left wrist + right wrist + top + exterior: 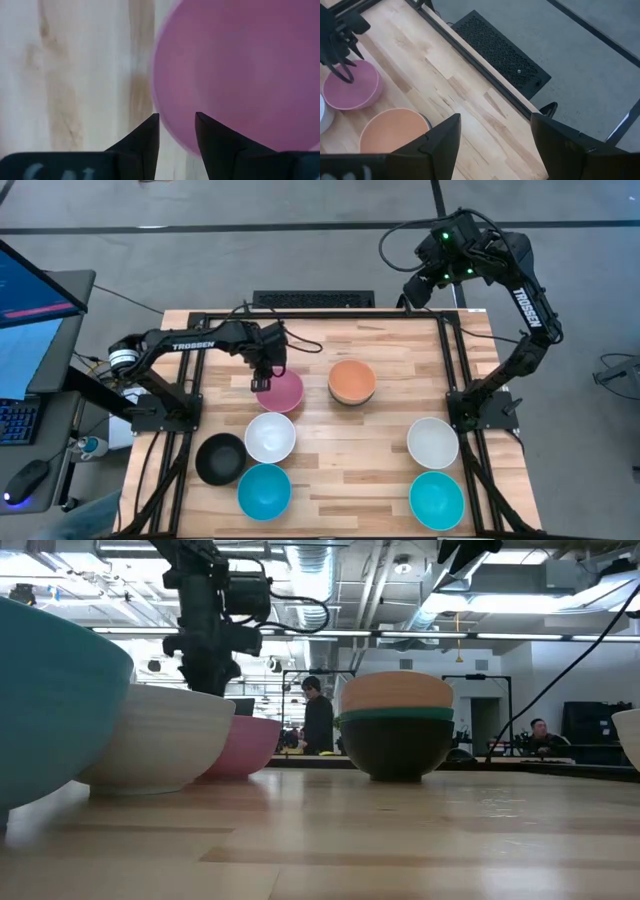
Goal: Nest bowls inside each other
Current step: Stack the pink bowl on top of the orange bowl
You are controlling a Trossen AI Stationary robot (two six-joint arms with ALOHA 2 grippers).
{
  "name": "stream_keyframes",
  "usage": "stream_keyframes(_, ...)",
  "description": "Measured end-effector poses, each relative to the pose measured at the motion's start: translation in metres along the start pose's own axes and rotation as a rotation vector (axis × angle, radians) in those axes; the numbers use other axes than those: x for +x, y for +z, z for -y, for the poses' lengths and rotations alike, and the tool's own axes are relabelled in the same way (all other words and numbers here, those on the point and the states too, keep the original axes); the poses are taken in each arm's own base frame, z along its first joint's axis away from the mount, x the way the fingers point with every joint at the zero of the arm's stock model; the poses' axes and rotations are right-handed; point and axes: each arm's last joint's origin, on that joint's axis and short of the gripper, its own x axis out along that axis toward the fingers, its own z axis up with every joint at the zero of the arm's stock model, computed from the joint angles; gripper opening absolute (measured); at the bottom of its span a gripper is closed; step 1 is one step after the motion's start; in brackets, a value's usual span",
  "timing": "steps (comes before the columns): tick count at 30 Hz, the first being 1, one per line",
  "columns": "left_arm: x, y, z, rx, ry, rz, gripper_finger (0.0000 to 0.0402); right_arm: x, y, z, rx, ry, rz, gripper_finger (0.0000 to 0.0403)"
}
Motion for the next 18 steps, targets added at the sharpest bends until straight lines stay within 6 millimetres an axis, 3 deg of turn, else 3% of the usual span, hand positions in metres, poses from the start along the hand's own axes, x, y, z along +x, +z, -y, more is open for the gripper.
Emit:
stream_keyframes(8, 0.016, -0.008, 0.002, -0.014, -0.006, 0.003, 0.0118, 0.000, 0.000, 0.000, 0.005, 0.000, 0.000, 0.0265)
stream_keyframes(18, 0.017, -0.005, 0.000, -0.025, 0.027, 0.040, 0.0118, 0.000, 0.000, 0.000, 0.013, 0.000, 0.000, 0.0265)
